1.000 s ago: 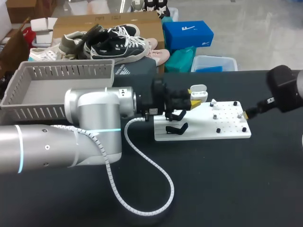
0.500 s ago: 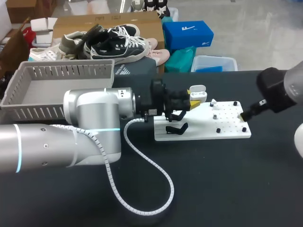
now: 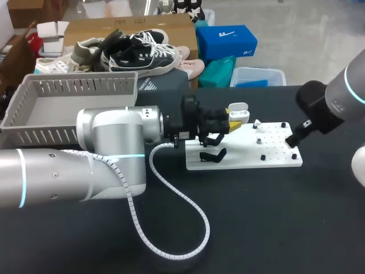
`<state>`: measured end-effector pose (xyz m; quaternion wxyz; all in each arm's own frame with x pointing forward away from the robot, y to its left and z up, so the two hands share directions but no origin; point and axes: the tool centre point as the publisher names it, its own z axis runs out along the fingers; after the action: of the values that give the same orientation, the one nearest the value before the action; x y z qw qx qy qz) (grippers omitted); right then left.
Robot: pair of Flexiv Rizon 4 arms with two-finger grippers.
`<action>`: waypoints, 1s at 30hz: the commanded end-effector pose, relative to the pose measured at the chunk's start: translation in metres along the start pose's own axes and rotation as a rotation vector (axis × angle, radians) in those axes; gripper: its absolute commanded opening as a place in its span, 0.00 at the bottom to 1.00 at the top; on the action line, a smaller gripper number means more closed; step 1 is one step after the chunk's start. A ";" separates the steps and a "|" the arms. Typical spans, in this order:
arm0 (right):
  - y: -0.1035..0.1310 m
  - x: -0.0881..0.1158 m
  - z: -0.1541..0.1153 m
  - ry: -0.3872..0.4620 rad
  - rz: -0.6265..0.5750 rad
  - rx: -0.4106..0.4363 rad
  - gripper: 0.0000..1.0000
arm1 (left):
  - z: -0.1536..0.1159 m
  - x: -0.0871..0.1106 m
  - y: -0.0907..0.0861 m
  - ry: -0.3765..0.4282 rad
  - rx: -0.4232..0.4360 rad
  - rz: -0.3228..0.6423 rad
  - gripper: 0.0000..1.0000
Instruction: Pick up each earbud case from the left stands, insert the matching earbuds, close the lid, and place the case in the box.
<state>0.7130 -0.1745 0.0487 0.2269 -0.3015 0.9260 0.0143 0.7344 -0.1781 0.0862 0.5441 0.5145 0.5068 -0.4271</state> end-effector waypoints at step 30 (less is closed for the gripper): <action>0.007 -0.004 0.027 0.067 -0.077 0.444 0.53 | -0.001 0.000 -0.001 -0.002 -0.003 0.002 0.00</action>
<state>0.7212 -0.1651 0.0304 0.2071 -0.3189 0.9228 -0.0616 0.7342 -0.1782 0.0863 0.5442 0.5144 0.5069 -0.4269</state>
